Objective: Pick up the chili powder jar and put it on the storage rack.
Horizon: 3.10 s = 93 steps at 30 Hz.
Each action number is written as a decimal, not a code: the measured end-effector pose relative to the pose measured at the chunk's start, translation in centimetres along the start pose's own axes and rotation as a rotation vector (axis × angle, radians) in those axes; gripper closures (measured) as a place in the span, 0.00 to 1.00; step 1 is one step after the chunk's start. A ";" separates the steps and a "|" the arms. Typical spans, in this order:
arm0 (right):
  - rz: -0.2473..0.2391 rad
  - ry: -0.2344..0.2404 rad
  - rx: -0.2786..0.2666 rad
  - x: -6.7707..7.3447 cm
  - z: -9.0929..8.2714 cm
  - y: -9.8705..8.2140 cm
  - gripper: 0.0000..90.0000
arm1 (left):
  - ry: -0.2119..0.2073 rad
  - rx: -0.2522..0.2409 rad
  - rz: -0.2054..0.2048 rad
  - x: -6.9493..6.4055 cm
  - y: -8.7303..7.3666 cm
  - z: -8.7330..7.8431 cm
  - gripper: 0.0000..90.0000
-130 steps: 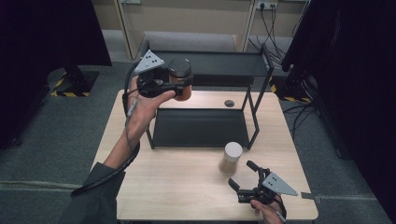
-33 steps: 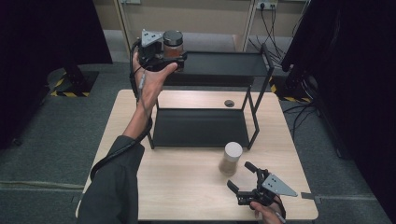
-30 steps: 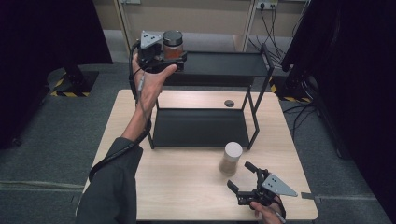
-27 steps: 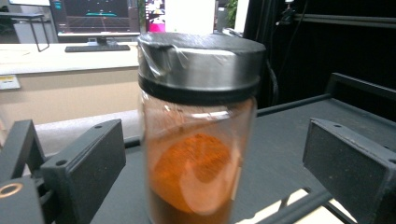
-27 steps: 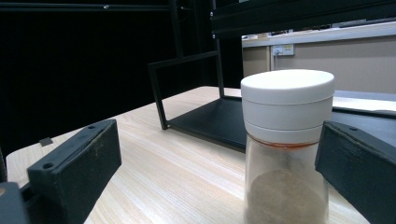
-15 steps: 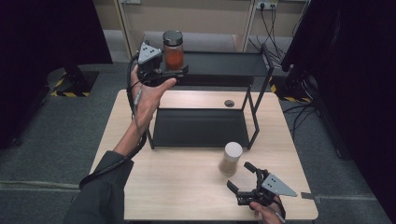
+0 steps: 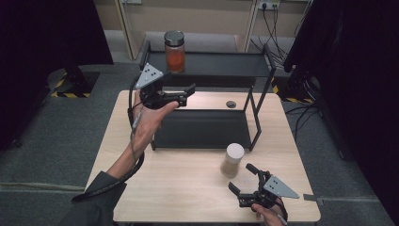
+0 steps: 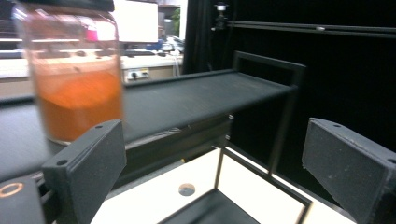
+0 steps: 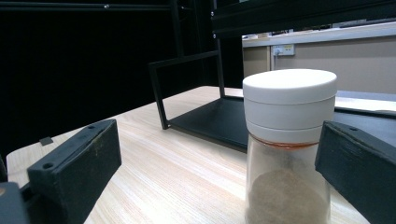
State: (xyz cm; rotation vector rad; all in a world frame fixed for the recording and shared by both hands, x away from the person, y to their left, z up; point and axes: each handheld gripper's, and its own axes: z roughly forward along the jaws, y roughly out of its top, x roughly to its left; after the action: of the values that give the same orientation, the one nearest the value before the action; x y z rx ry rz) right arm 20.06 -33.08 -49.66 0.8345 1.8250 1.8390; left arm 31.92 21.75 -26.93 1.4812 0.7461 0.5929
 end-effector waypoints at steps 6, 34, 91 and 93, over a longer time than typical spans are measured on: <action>0.000 -0.001 0.000 0.0 0.0 0.0 0.01 | -0.065 -0.004 0.013 -0.7 -1.5 -1.2 0.06; 0.006 -0.005 -0.008 0.0 0.0 -0.1 0.01 | -0.274 -0.008 0.055 -3.0 -12.3 -6.9 0.06; -0.017 -0.005 -0.009 0.1 -0.1 -0.1 0.01 | -0.238 -0.018 0.084 -4.6 -25.5 -10.7 0.06; -0.018 -0.006 -0.011 0.1 -0.1 -0.1 0.01 | -0.240 -0.013 0.085 -4.7 -25.5 -10.7 0.06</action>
State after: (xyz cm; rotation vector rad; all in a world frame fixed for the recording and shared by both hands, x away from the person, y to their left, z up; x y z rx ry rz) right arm 19.92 -33.10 -49.75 0.8169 1.8116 1.8315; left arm 18.45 24.63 -51.40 1.5458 0.4941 0.4714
